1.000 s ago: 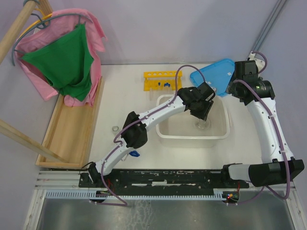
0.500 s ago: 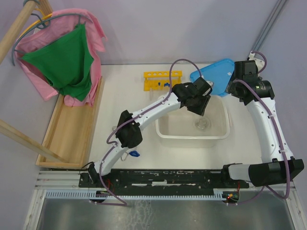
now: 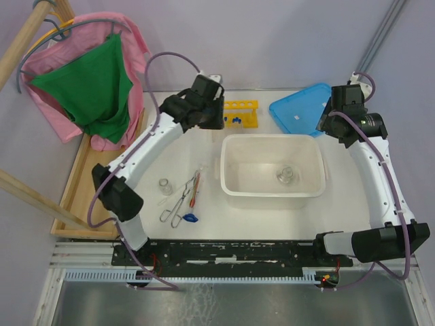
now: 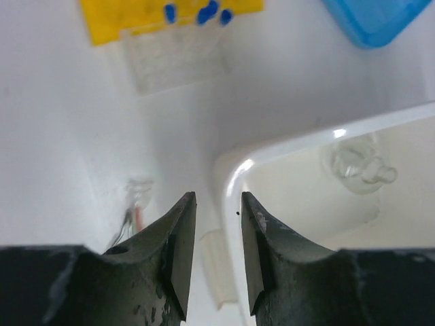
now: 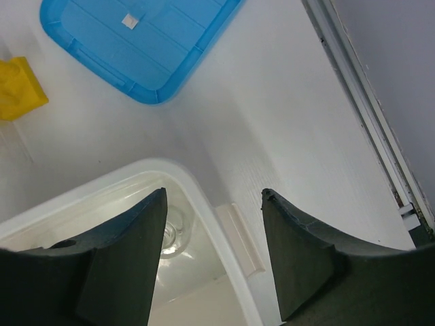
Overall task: Organize the chemistry lab equipment
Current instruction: Pick up the chemistry item at the center of the board.
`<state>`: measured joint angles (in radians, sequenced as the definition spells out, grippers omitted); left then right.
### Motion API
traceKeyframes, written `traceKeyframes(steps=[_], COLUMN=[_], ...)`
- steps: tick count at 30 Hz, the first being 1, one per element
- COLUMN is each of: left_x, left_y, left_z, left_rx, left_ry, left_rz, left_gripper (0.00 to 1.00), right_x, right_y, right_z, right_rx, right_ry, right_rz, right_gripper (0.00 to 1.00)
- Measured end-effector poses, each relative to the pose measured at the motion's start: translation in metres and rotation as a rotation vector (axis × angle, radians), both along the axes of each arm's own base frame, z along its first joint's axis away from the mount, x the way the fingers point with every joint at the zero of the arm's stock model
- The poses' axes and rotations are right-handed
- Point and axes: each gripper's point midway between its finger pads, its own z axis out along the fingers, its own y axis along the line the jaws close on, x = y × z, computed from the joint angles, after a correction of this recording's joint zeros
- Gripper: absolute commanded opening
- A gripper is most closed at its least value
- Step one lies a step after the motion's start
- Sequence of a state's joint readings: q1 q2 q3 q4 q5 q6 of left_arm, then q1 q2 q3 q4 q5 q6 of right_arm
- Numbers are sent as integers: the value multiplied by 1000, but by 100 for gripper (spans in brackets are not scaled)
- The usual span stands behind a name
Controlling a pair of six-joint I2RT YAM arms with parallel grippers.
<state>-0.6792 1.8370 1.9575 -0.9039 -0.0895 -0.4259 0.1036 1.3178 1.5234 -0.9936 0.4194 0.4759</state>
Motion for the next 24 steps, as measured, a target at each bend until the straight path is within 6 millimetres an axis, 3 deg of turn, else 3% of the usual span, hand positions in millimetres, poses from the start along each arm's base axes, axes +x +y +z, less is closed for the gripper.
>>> traceKeyframes(steps=[3, 7, 13, 17, 20, 24], left_x=[-9, -43, -105, -135, -146, -148], left_y=[53, 100, 138, 156, 166, 182], left_z=[-5, -39, -83, -102, -118, -137], left_rx=[30, 81, 119, 127, 143, 153], left_ry=[20, 117, 242, 285, 309, 339], left_rz=[98, 191, 262, 297, 319, 371], left_gripper=[40, 40, 40, 40, 40, 39], right_x=[4, 10, 11, 12, 13, 13], right_y=[1, 3, 5, 7, 10, 13], right_z=[-6, -16, -17, -17, -17, -18], right_rx=[1, 6, 9, 21, 34, 47], right_ry=[16, 46, 49, 46, 46, 47], right_rz=[3, 11, 14, 25, 36, 46], right_gripper=[66, 66, 66, 65, 65, 65])
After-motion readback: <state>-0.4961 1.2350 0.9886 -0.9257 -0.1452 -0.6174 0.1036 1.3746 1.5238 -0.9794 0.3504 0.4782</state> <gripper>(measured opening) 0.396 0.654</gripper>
